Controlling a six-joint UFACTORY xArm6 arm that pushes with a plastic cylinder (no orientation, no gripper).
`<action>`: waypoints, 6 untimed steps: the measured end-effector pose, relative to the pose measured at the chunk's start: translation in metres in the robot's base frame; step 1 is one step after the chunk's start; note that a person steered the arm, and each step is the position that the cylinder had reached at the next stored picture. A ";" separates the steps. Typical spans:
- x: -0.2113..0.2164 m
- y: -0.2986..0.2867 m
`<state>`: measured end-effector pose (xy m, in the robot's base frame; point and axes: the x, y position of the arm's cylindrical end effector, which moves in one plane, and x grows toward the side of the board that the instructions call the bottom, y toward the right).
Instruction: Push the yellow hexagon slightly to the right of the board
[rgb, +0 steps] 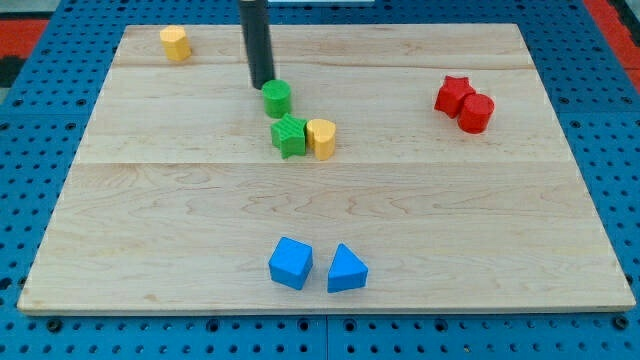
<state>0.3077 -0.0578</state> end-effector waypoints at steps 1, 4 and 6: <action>0.040 0.022; -0.046 0.003; -0.037 -0.171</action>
<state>0.2703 -0.2292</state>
